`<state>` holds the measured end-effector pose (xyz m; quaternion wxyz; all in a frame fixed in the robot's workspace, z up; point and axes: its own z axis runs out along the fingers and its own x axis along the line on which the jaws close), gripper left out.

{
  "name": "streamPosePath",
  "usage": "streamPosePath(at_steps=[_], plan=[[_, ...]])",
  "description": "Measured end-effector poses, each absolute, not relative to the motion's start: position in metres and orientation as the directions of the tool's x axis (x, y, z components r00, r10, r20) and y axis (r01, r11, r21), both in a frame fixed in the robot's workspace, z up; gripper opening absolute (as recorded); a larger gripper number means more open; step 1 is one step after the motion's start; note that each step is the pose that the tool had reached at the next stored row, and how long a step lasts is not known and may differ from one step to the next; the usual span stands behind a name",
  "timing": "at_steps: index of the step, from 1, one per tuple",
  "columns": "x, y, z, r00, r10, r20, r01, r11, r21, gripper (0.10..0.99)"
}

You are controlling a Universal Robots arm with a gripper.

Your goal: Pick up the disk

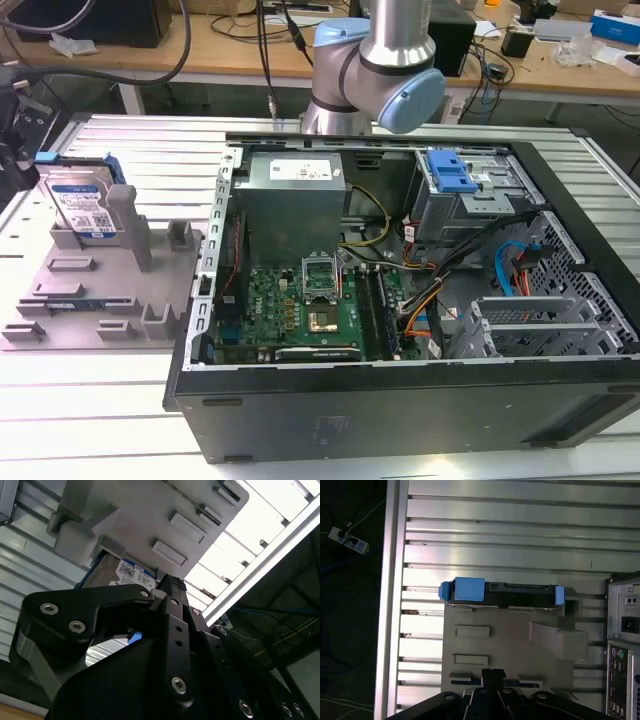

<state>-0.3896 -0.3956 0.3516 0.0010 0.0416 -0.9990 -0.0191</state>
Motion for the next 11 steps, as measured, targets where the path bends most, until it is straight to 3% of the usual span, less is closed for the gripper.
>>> streamPosePath(at_steps=[11], plan=[[-0.3895,-0.3956,0.3515,-0.909,-0.416,0.000,-0.415,0.909,0.038,0.106]])
